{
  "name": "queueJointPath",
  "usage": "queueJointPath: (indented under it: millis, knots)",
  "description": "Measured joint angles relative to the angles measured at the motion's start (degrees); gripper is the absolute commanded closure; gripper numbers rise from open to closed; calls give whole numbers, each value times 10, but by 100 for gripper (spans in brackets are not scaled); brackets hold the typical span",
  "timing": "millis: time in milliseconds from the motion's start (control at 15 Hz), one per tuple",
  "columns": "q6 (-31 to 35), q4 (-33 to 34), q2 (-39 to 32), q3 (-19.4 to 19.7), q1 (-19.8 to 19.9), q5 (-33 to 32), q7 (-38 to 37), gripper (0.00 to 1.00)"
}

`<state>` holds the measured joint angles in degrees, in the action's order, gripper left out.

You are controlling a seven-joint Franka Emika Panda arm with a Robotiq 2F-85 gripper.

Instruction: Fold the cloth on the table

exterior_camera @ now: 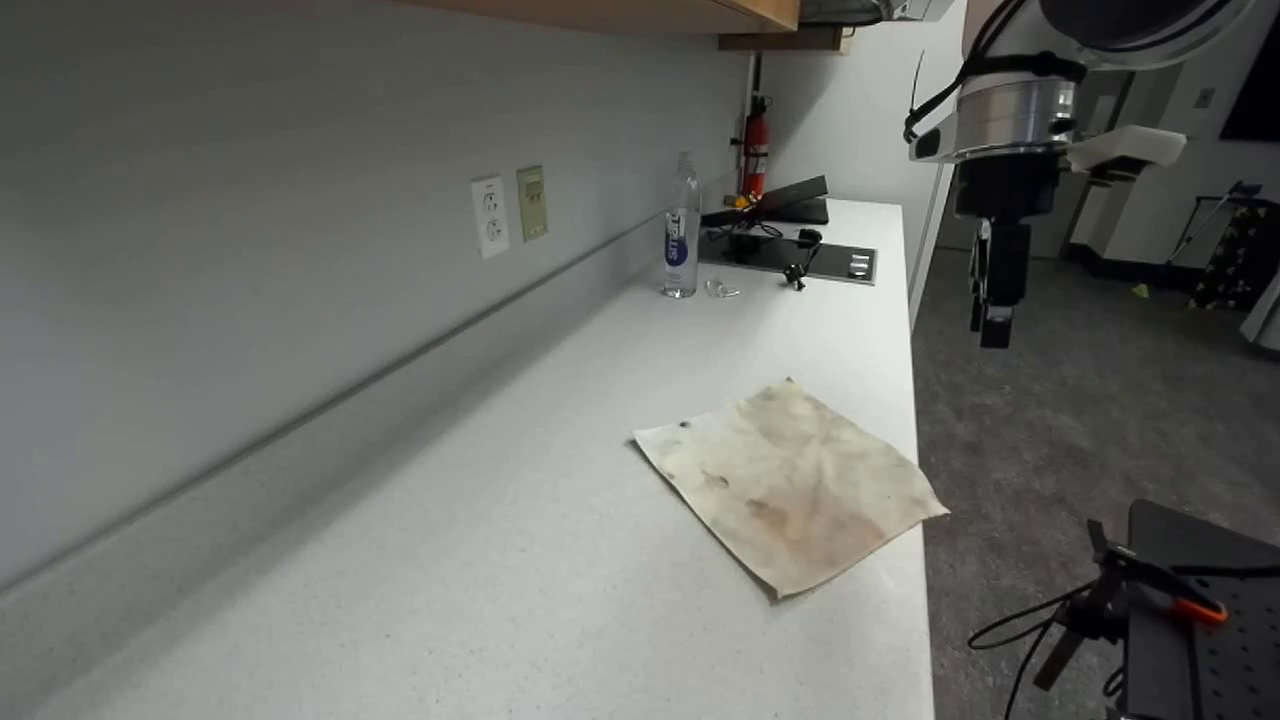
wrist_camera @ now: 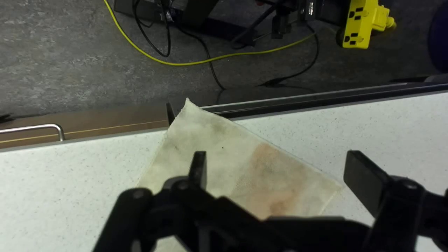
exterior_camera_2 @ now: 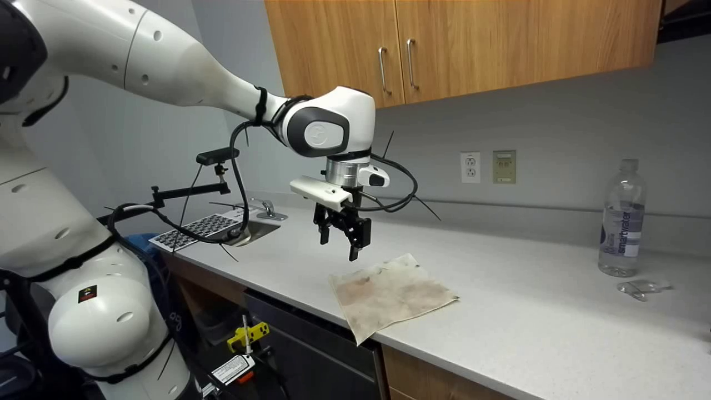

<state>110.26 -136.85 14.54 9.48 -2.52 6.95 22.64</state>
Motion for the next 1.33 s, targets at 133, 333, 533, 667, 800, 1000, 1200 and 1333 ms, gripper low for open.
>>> queueJointPath:
  millis: [133, 333, 533, 667, 800, 1000, 1200, 1333]
  knots:
    - [0, 0, 0, 0, 0, 0, 0, 0]
    - [0, 0, 0, 0, 0, 0, 0, 0]
    - [0, 0, 0, 0, 0, 0, 0, 0]
    - [0, 0, -1, -3, 3, 0, 0, 0]
    - [0, 0, -4, -5, 5, 0, 0, 0]
    - [0, 0, -12, -5, 8, 0, 0, 0]
    - [0, 0, -22, -5, 8, 0, 1, 0]
    - [0, 0, -25, -5, 8, 0, 1, 0]
